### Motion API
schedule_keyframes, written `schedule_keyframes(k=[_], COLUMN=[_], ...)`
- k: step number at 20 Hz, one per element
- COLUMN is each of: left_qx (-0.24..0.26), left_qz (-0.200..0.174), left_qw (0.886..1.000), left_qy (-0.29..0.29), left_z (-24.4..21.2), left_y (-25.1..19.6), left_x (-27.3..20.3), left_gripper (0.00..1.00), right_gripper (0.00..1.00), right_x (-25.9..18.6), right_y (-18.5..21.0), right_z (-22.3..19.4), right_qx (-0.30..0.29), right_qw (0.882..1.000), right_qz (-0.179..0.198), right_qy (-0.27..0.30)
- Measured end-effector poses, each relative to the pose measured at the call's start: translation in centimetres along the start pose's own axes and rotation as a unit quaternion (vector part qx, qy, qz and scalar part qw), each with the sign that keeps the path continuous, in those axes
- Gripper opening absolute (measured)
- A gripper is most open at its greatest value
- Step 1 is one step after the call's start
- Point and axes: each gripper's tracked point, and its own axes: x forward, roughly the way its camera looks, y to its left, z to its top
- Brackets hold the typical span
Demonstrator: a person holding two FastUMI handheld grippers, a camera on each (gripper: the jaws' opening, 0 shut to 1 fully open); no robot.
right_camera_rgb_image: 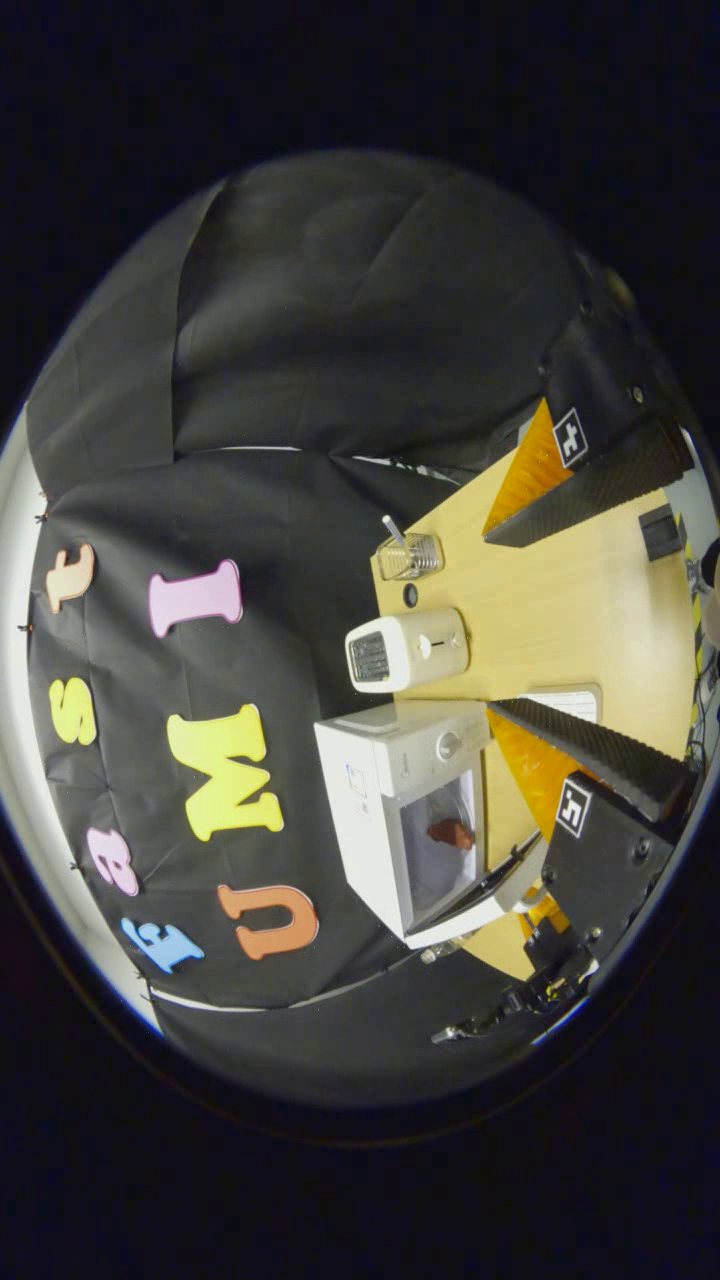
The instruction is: Open the microwave oven with the left hand, put the food in, and close the microwave oven.
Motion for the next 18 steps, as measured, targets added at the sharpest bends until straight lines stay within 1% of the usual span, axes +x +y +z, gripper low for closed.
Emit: schedule_keyframes(k=[6, 13, 18], left_qx=[0.011, 0.012, 0.007], left_qz=[-0.009, 0.008, 0.025], left_qw=[1.000, 1.000, 1.000], left_qy=[0.002, -0.008, -0.018], left_z=[1.4, 3.5, 4.8], left_y=[-2.9, -3.8, -3.5], left_x=[4.7, 9.9, 13.1], left_gripper=[0.00, 0.00, 0.00], right_gripper=[0.98, 0.98, 0.98], right_x=[2.2, 4.6, 5.7], right_y=[-1.7, -2.7, -3.3], right_z=[0.9, 2.5, 2.9], right_qx=[0.004, -0.017, -0.025], right_qw=[1.000, 0.999, 0.999], right_qz=[0.014, 0.034, 0.040], right_qy=[0.006, 0.010, 0.017])
